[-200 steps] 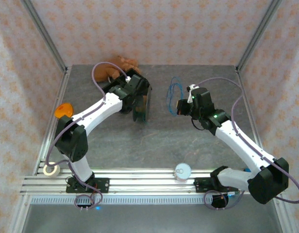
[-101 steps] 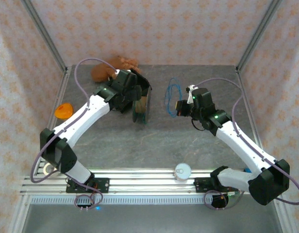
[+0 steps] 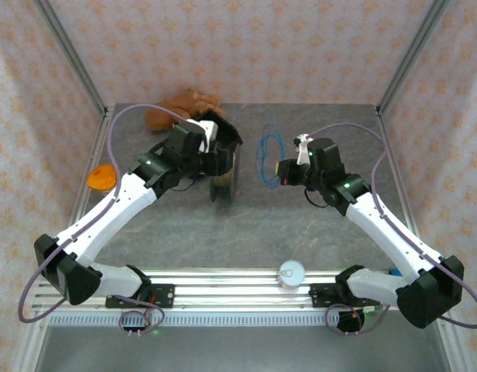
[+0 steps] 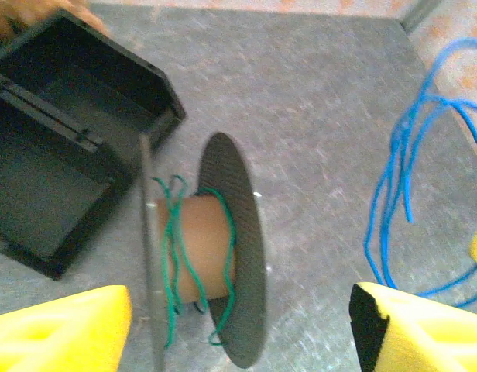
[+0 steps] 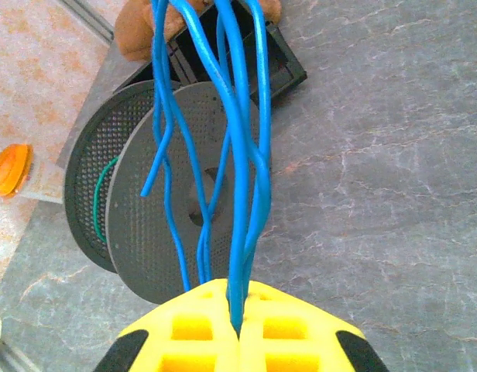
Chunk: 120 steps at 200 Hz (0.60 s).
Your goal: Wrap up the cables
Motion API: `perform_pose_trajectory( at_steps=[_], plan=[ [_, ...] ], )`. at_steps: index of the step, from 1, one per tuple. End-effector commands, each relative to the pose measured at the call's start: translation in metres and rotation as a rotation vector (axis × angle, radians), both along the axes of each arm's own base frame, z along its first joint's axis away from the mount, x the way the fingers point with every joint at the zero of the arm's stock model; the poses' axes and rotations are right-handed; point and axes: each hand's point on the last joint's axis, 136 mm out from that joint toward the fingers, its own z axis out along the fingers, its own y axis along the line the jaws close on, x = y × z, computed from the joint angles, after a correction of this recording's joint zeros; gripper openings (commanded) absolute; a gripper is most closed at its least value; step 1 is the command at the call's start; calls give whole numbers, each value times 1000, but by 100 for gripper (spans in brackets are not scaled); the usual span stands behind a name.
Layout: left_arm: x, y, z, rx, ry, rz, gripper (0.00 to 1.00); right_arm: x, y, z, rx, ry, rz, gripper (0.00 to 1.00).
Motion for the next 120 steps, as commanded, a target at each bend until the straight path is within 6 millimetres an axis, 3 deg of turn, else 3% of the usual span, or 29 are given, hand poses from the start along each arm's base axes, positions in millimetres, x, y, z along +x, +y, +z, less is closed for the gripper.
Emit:
perform_pose_trajectory(
  at_steps=[1,26,45,120],
  plan=[
    [-5,-17,-36,35,67,-74,60,-1,7,26,67,-39,30,0],
    [-3,-14,-72,80,117,-55,56,-4,8,23,77,-20,37,0],
    [-2,-18,-86,82,161,-55,51,-6,7,21,72,-13,35,0],
    [2,-24,-77,50,148,-55,49,-7,7,22,69,-5,39,0]
  ],
)
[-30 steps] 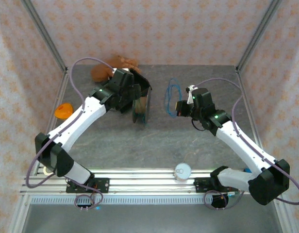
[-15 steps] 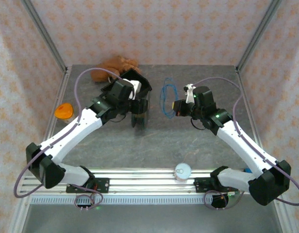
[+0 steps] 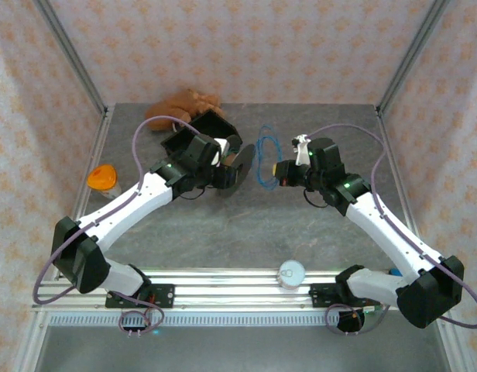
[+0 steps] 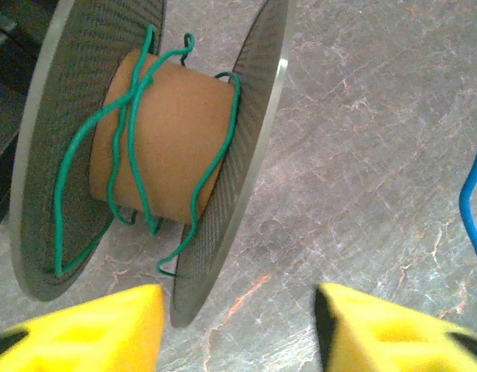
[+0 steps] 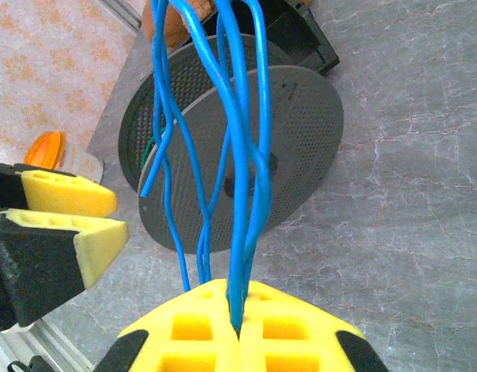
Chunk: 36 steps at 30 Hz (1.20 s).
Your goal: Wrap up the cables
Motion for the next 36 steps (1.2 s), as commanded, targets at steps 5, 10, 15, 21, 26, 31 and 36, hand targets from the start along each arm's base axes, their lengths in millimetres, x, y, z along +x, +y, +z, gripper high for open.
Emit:
perform_pose_trajectory(
  at_steps=[5,10,15,21,26,31,36],
  plan=[
    [7,-10,3,-25,-2,-6,50,0,-1,21,29,-32,0,0],
    [10,-8,3,-6,-10,-5,51,0,-1,14,15,-21,-2,0],
    [9,-13,21,-52,-44,-21,52,-2,0,13,22,-14,6,0],
    [4,-32,60,-211,-108,-123,56,-8,3,12,28,-7,44,0],
    [-4,-49,79,-367,-99,-210,55,-14,8,16,44,-5,87,0],
    [-2,-52,65,-338,-50,-222,47,-19,14,22,70,-2,123,0],
    [4,-56,53,-312,-16,-223,38,-23,18,28,100,-4,149,0]
  ],
)
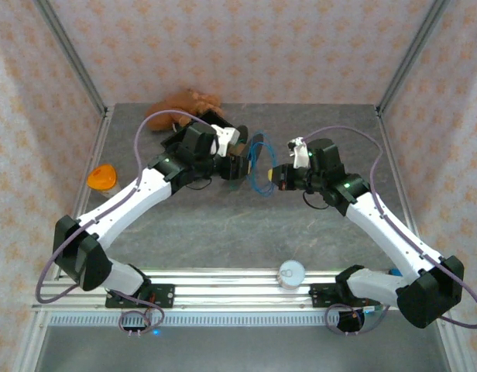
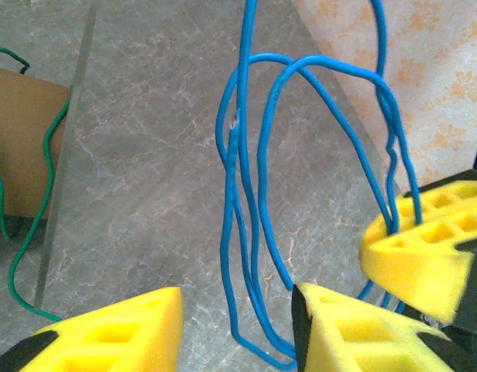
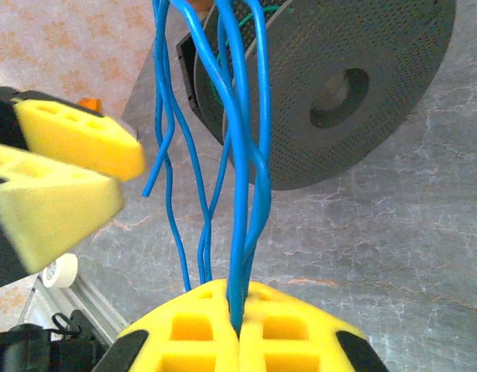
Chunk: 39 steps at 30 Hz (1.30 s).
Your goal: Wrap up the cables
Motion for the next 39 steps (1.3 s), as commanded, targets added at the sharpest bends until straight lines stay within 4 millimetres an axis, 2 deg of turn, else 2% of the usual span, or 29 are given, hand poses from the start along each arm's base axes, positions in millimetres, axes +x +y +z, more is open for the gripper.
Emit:
perform_pose_trajectory(
  at_steps=[1,4,8,15,19,25,29,34,35,37,39],
  plan=[
    [3,-5,1,-4,9,-22,37,-5,3,29,52,-56,36,0],
    [5,-6,-1,-3,13,-23,31,-6,4,31,60,-58,44,0],
    [8,-3,-8,18,27,-10,13,-6,3,31,55,-59,39,0],
    [14,17,-1,-20,18,62,0,1,-12,31,29,-66,-43,0],
    [21,33,2,-70,29,135,0,6,-23,34,37,-85,-108,0],
    [30,47,7,-195,22,237,0,18,-42,35,95,-92,-247,0],
    [31,48,5,-191,19,249,0,22,-37,35,175,-74,-265,0],
    [29,50,9,-183,16,247,0,28,-38,20,173,-35,-301,0],
    [29,48,11,-191,14,241,0,28,-37,18,178,-30,-295,8],
    [29,46,15,-206,18,233,0,29,-34,13,180,-17,-289,35],
    [28,45,18,-216,20,229,0,29,-32,11,175,-11,-277,43]
  ],
)
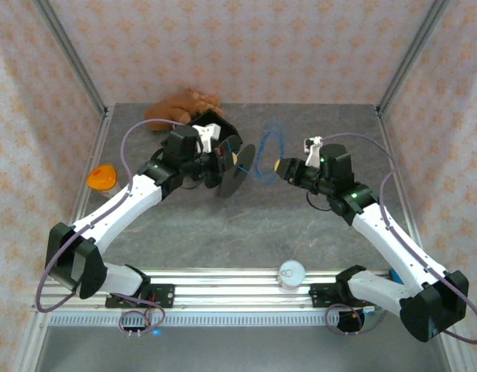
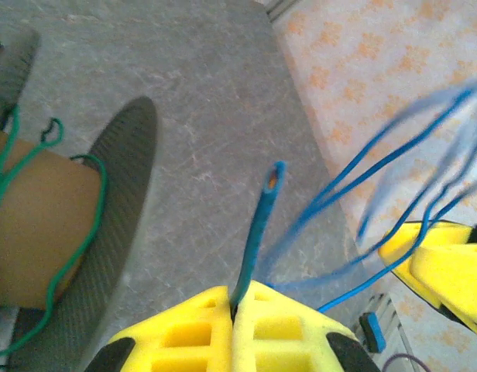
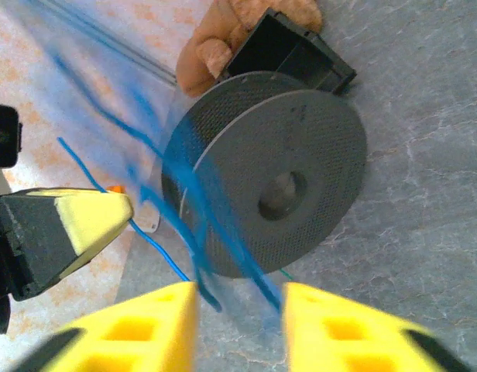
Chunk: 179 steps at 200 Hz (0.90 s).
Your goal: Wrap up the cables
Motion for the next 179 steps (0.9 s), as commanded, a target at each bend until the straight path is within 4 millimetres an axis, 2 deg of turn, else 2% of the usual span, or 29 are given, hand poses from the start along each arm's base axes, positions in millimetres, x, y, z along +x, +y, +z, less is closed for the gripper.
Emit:
perform_pose_trajectory(
  at_steps=[1,25,46,83,102,117,131,138,152,179],
  plan=[
    [7,10,14,-19,-27,47,0,10,-5,-1,4,-15,-37,44],
    [8,10,13,-15,-29,46,0,9,-4,1,-10,-22,-26,47],
    [9,8,9,-26,-20,35,0,11,-2,-2,-16,-18,-14,44],
    [8,5,11,-55,-15,15,0,16,4,-13,-19,11,5,44],
    [4,4,15,-68,-14,-7,0,18,3,-16,-25,18,-3,47],
    [1,4,15,-61,-11,-21,0,19,5,-21,-22,43,-2,53],
    [1,7,13,-63,-9,-16,0,17,13,-28,13,93,28,53],
    [2,10,12,-66,-8,-8,0,18,18,-41,38,142,40,53],
    [3,14,11,-80,-8,5,0,14,26,-51,108,183,55,51],
    [6,13,15,-128,-12,24,0,10,31,-69,207,251,44,50]
  ],
)
